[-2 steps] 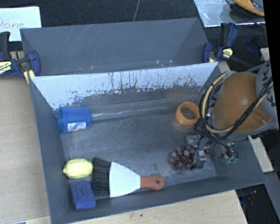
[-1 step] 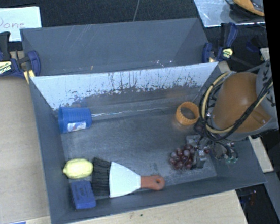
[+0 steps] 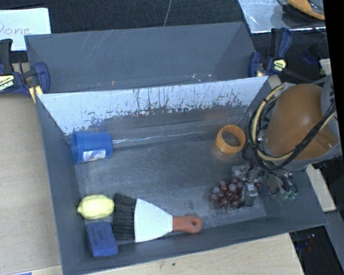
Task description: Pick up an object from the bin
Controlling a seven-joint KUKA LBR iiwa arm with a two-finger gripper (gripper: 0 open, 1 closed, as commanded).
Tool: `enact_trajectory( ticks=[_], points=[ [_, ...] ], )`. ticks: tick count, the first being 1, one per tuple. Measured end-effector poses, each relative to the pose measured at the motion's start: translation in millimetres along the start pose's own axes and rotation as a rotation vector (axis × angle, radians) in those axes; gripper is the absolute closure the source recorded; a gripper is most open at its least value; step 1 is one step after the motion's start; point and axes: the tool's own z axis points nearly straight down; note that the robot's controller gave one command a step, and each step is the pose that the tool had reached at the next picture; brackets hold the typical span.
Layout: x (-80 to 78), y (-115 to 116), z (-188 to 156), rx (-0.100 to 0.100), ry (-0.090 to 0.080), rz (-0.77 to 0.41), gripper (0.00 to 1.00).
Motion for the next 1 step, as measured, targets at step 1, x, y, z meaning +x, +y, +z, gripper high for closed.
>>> enact_trajectory(
  ticks=[1],
  points=[
    [2.7,-42.6,-19.0,0.002,-0.007,-0.366,1.00]
  ],
)
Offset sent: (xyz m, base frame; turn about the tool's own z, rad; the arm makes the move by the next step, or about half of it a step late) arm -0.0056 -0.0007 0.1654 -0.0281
